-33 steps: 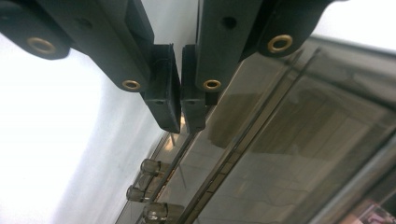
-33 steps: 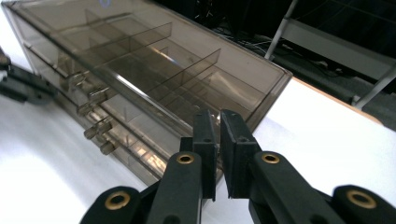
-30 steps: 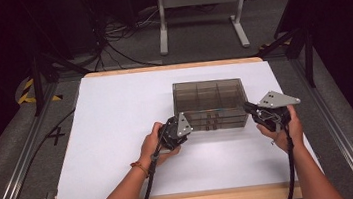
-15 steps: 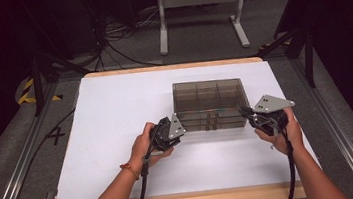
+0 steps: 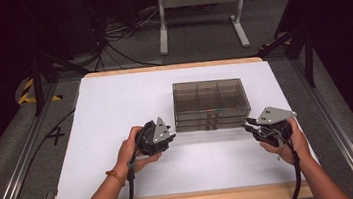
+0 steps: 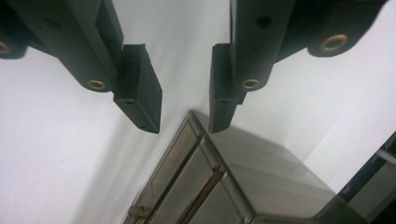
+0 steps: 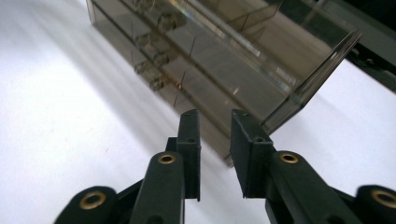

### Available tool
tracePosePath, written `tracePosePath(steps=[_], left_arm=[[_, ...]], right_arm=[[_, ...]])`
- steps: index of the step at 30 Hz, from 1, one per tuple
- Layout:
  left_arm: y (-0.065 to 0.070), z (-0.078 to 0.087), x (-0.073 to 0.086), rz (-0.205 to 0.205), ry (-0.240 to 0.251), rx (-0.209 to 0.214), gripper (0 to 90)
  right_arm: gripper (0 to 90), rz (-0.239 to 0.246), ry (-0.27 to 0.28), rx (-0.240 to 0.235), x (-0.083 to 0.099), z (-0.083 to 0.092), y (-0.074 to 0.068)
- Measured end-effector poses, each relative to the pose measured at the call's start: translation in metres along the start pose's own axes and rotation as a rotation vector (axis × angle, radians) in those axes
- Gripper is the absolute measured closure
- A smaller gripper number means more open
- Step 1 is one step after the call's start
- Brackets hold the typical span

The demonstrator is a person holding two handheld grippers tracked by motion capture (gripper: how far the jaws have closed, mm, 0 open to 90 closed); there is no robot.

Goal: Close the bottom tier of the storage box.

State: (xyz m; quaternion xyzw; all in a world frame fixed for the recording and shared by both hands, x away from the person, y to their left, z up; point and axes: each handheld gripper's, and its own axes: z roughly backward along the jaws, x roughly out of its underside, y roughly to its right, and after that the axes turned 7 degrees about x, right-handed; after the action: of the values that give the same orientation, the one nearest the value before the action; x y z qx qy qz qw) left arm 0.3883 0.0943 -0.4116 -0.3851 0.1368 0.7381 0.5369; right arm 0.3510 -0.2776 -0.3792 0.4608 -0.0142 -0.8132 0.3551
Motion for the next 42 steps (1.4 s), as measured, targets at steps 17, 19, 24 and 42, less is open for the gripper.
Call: tracePosePath(steps=[17,19,24,42], left_arm=[[-0.01,0.036,0.051,0.094,0.003,-0.08,30.8],[-0.01,0.04,0.057,0.106,0.003,-0.092,27.3],[-0.01,0.049,0.071,0.116,-0.012,-0.1,23.0],[-0.019,0.095,0.141,0.309,0.128,-0.128,9.4]], right_arm=[[49.2,0.003,-0.02,-0.008,0.033,0.005,-0.003],[44.4,-0.011,-0.018,-0.006,0.039,0.005,-0.002],[38.3,-0.035,-0.016,0.012,0.048,0.008,0.002],[12.7,-0.235,0.018,0.159,0.1,0.015,0.027]])
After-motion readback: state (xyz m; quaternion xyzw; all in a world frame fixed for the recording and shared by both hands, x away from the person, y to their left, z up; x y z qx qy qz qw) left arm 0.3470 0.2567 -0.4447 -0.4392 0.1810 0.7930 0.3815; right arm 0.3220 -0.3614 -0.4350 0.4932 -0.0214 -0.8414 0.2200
